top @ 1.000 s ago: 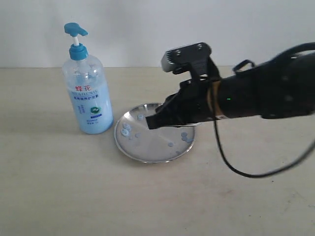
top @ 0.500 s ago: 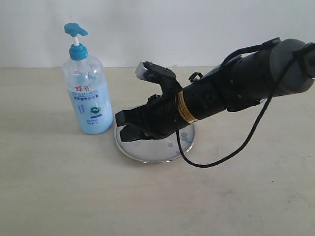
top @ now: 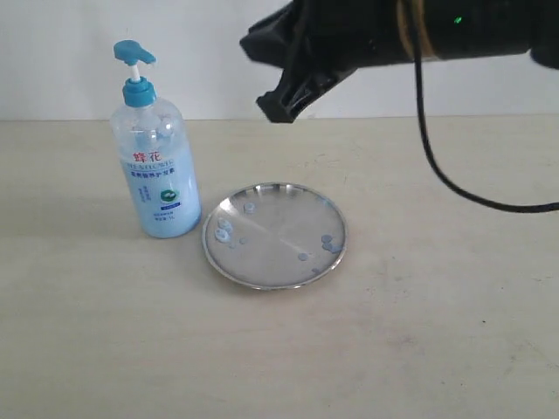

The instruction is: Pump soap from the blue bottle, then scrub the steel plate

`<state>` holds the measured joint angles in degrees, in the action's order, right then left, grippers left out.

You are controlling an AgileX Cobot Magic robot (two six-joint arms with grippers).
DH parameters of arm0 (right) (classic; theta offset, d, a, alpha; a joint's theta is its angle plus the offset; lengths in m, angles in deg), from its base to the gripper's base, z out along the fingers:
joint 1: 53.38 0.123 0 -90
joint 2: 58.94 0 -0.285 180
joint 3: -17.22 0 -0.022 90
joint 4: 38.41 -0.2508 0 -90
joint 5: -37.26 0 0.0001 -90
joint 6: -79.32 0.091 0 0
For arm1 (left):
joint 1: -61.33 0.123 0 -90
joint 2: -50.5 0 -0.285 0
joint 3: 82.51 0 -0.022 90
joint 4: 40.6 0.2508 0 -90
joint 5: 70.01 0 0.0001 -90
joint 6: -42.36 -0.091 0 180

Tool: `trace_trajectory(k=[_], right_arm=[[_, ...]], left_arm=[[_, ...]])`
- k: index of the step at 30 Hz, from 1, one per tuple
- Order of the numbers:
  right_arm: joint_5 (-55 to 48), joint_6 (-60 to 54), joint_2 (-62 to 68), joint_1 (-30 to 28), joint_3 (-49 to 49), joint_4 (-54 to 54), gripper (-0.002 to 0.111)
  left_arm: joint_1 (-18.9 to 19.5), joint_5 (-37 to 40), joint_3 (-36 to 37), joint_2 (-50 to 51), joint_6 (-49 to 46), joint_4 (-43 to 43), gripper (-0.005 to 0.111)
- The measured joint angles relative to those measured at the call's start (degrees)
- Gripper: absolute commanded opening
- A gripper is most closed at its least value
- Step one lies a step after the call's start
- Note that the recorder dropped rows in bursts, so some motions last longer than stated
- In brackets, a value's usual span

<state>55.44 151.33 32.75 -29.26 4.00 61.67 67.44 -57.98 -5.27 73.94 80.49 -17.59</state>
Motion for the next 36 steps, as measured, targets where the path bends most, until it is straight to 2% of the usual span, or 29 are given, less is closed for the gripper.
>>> trace_trajectory(k=[4,8,10,13,16,22,25,28,34,36], right_arm=[[-5.3,-11.0,-0.5,0.0,-0.7,0.0,0.000],[-5.7,-13.7,3.8,0.0,-5.2,-0.1,0.000],[-2.6,-14.1,5.5,-0.1,-9.1,0.0,0.000],[10.3,-11.4,5.7,-0.1,-14.3,0.0,0.000],[20.6,-3.6,5.6,-0.1,-17.2,0.0,0.000],[28.3,33.3,5.5,-0.6,-18.4,0.1,0.000],[29.0,42.2,5.3,-0.8,-18.4,0.1,0.000],[23.5,44.4,5.3,-0.8,-18.4,0.1,0.000],[-7.9,41.9,5.2,-0.9,-18.4,0.2,0.000],[-13.8,39.3,6.0,-1.2,-17.4,0.2,0.000]], left_arm=[[0.0,0.0,0.0,0.0,0.0,0.0,0.004],[0.0,0.0,0.0,0.0,0.0,0.0,0.004],[0.0,0.0,0.0,0.0,0.0,0.0,0.004],[0.0,0.0,0.0,0.0,0.0,0.0,0.004],[0.0,0.0,0.0,0.0,0.0,0.0,0.004],[0.0,0.0,0.0,0.0,0.0,0.0,0.004],[0.0,0.0,0.0,0.0,0.0,0.0,0.004],[0.0,0.0,0.0,0.0,0.0,0.0,0.004],[0.0,-0.2,0.0,0.0,0.0,0.0,0.004],[0.0,-0.3,0.0,0.0,0.0,0.0,0.004]])
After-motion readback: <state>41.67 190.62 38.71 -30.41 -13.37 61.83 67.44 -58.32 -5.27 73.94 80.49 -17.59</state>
